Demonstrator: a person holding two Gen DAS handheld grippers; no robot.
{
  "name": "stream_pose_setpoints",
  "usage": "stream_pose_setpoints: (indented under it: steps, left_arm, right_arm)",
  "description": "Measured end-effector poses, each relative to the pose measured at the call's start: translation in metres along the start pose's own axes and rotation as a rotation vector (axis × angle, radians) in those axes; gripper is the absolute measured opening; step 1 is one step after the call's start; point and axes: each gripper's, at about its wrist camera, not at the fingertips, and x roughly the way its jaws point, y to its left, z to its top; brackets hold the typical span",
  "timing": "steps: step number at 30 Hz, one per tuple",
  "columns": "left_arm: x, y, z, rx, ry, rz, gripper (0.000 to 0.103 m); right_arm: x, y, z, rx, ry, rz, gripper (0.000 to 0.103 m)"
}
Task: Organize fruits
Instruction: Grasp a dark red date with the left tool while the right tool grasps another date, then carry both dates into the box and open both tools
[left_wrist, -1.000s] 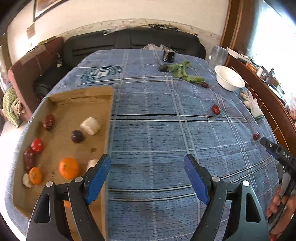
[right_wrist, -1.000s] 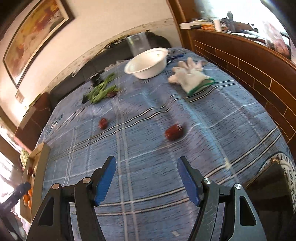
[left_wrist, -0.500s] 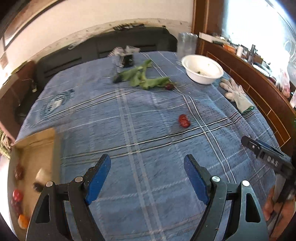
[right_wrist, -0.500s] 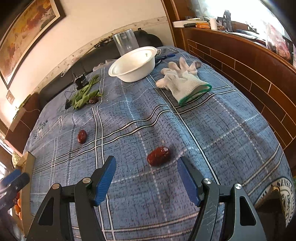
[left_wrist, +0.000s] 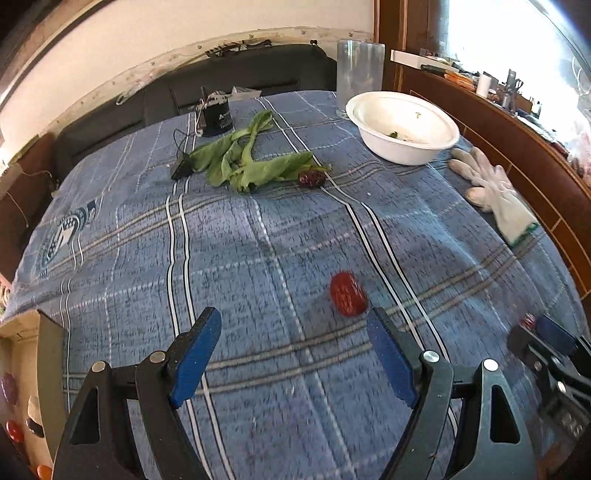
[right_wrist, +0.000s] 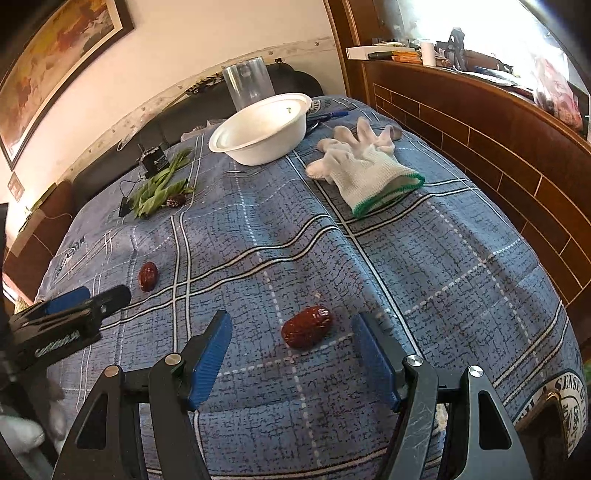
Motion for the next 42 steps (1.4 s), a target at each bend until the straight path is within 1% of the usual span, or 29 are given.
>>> stream_pose_setpoints:
  steps: [2,5,9,12,15,16,17,18,20,21,23,25,28,31,34,37,40,42]
  left_arm:
    - [0.005,-0.002,0.004,0.003,-0.004,0.005,0.08]
    - [0.015,-0.005,0.008,0.0,0.015,-0.013,0.08]
    - [0.025,-0.01,0.011,0.028,0.026,-0.005,0.08]
    - [0.031,-0.011,0.012,0.027,0.035,-0.024,0.08]
    - [0.034,-0.011,0.013,0.016,0.037,-0.047,0.079]
    - [0.034,-0.011,0.013,0.016,0.034,-0.051,0.076]
    - [0.034,-0.011,0.013,0.016,0.031,-0.057,0.069]
    - [0.033,-0.012,0.014,0.017,0.027,-0.061,0.065]
    - [0.032,-0.015,0.015,0.031,0.023,-0.072,0.048]
    - [0.031,-0.017,0.015,0.041,0.023,-0.083,0.044]
    - [0.028,-0.023,0.014,0.066,0.021,-0.097,0.022]
    - [0.025,-0.03,0.012,0.097,0.012,-0.082,0.022]
    - [0.02,-0.036,0.008,0.115,0.002,-0.083,0.022]
    - [0.016,-0.034,0.005,0.108,-0.006,-0.085,0.022]
    - [0.01,-0.027,0.003,0.074,-0.009,-0.102,0.022]
    - [0.001,-0.016,0.002,0.014,-0.004,-0.134,0.022]
    - [-0.01,-0.009,-0.001,-0.035,-0.007,-0.167,0.022]
    - [-0.019,-0.005,-0.003,-0.063,-0.013,-0.194,0.022]
  right_arm:
    - [0.002,0.0,0.0,-0.002,0.008,-0.001,0.073]
    - [0.004,0.003,0.0,-0.016,0.011,-0.011,0.072]
    - [0.005,0.005,-0.001,-0.027,0.012,-0.022,0.072]
    - [0.005,0.007,-0.002,-0.039,0.01,-0.037,0.068]
    - [0.005,0.007,-0.003,-0.044,0.009,-0.051,0.062]
    - [0.004,0.006,-0.003,-0.044,0.009,-0.055,0.059]
    - [0.004,0.006,-0.003,-0.044,0.007,-0.061,0.055]
    - [0.004,0.005,-0.003,-0.045,0.006,-0.069,0.053]
    - [0.003,0.004,-0.003,-0.044,0.003,-0.083,0.044]
    - [0.003,0.004,-0.003,-0.045,0.002,-0.085,0.042]
    - [0.002,0.003,-0.003,-0.043,-0.002,-0.088,0.036]
    - [0.0,0.003,-0.003,-0.043,-0.01,-0.09,0.031]
    - [-0.002,0.002,-0.003,-0.037,-0.018,-0.081,0.031]
    - [-0.005,0.002,-0.003,-0.031,-0.031,-0.071,0.031]
    - [-0.013,-0.002,-0.002,-0.008,-0.064,-0.048,0.031]
    - [-0.021,-0.008,0.0,0.027,-0.094,-0.01,0.031]
    - [-0.025,-0.015,0.001,0.073,-0.102,0.075,0.031]
    - [-0.026,-0.016,0.001,0.092,-0.102,0.117,0.031]
